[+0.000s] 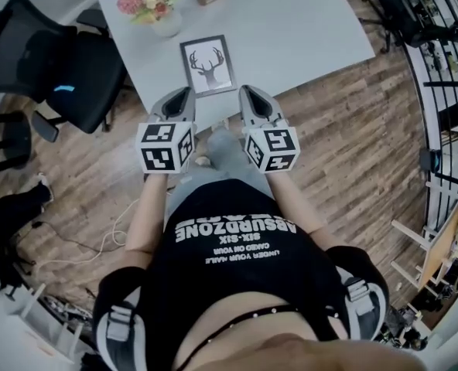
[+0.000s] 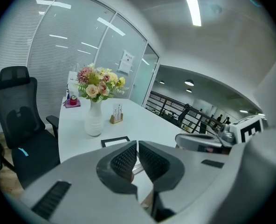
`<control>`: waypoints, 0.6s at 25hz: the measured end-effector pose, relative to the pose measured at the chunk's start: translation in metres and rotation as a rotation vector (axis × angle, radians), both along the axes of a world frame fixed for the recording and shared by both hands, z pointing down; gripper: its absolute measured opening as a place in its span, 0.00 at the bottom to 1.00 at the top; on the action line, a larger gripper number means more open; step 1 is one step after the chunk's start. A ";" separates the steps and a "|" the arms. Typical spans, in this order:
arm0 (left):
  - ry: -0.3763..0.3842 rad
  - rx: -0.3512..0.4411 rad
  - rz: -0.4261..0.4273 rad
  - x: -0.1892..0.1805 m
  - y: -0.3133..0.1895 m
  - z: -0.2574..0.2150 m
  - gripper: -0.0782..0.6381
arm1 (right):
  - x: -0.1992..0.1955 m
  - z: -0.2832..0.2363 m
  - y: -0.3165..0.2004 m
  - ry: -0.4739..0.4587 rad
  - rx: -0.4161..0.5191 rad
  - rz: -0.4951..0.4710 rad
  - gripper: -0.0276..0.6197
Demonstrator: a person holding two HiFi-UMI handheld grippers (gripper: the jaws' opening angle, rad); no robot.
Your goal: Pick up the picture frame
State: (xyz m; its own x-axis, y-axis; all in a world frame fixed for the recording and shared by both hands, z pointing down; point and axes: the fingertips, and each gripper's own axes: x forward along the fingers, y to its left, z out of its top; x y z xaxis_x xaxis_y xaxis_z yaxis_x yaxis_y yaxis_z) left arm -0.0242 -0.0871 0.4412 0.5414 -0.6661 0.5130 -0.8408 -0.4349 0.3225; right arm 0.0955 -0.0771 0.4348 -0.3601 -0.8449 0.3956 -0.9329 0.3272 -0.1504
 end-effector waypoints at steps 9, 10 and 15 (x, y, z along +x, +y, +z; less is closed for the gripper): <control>-0.038 -0.065 -0.057 -0.001 -0.042 0.029 0.13 | 0.004 0.025 -0.052 -0.012 -0.061 -0.047 0.07; -0.042 -0.070 -0.068 -0.002 -0.046 0.032 0.13 | 0.005 0.030 -0.056 -0.006 -0.073 -0.049 0.07; -0.013 -0.097 -0.100 -0.003 -0.061 0.044 0.18 | 0.003 0.054 -0.072 -0.008 -0.140 -0.090 0.13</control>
